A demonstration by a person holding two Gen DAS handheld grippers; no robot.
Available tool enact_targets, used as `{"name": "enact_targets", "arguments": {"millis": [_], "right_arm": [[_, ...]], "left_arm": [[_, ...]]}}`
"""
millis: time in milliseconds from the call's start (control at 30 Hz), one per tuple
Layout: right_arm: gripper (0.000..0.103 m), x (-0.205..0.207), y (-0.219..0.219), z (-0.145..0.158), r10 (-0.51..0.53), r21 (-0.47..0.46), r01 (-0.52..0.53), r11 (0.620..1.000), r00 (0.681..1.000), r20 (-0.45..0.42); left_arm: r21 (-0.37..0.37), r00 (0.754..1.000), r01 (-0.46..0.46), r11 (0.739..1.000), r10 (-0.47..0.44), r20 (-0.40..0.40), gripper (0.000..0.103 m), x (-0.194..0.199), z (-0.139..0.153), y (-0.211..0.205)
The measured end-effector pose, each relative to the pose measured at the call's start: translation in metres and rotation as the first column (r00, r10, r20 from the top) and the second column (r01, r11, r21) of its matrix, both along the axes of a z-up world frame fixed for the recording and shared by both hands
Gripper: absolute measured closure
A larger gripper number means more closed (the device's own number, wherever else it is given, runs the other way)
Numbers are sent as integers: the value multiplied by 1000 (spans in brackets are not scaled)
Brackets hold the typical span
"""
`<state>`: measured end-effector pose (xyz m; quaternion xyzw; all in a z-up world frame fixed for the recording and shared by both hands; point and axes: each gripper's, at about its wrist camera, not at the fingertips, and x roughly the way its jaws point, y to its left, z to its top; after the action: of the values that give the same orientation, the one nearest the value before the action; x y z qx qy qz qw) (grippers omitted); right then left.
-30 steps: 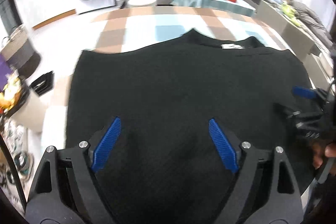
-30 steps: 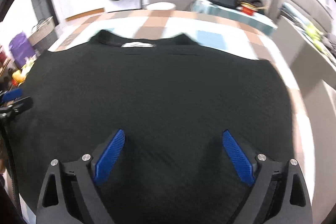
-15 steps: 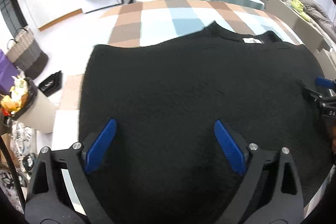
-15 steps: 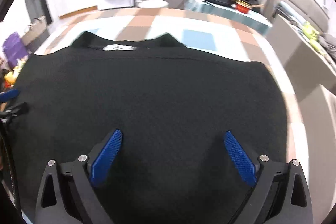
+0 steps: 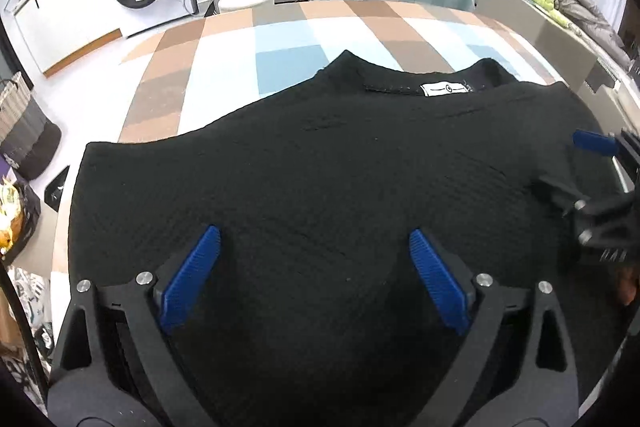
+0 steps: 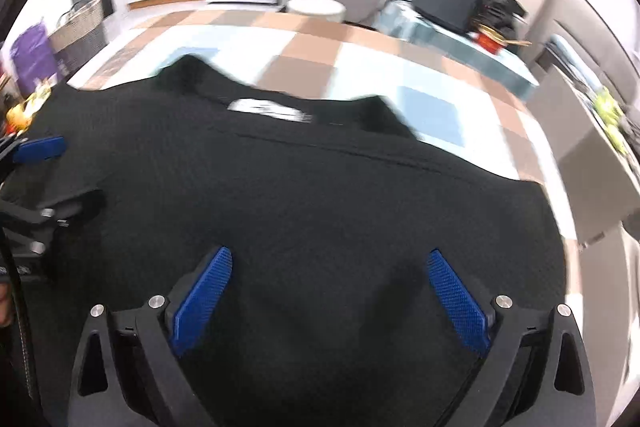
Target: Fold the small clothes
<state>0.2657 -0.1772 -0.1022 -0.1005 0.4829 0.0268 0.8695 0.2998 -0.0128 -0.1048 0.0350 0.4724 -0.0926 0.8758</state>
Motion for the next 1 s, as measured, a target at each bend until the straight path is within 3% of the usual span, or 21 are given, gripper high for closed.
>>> {"name": "enact_targets", "arguments": {"millis": [67, 133, 267, 367, 500, 600, 733, 800, 900, 1000], "right_arm": [[3, -2, -20, 1, -42, 28, 42, 999, 999, -3], [3, -9, -39, 1, -115, -16, 115, 993, 993, 4], [3, -29, -61, 1, -187, 80, 187, 979, 982, -12], [3, -44, -40, 6, -137, 65, 136, 989, 990, 15], [3, -63, 2, 8, 39, 117, -40, 992, 999, 7], [3, -80, 13, -2, 102, 72, -101, 992, 995, -1], [3, -104, -19, 1, 52, 117, -52, 992, 999, 0], [3, -118, -37, 3, -22, 47, 22, 999, 1000, 11], [3, -141, -52, 8, -68, 88, 67, 994, 998, 11], [3, -154, -34, 15, 8, 120, -13, 993, 999, 40]], "left_arm": [[14, 999, -40, 999, 40, 0, 8, -4, 2, 9], [32, 998, -66, 997, 66, 6, 8, -12, 4, 18], [25, 997, -75, 997, 74, 17, 8, -38, 11, 29], [-6, 999, -31, 999, 31, 22, 8, -63, 14, 18], [-5, 1000, 13, 1000, -13, -10, 8, -85, 5, 1], [3, 1000, 7, 1000, -7, -8, 8, -102, 2, 8], [53, 999, -41, 998, 40, 15, 8, -135, 8, 26], [84, 998, -49, 995, 45, 42, 8, -157, 12, 32], [55, 999, -41, 998, 39, 34, 8, -184, 10, 41], [109, 998, -57, 992, 53, 32, 7, -197, 2, 45]]}}
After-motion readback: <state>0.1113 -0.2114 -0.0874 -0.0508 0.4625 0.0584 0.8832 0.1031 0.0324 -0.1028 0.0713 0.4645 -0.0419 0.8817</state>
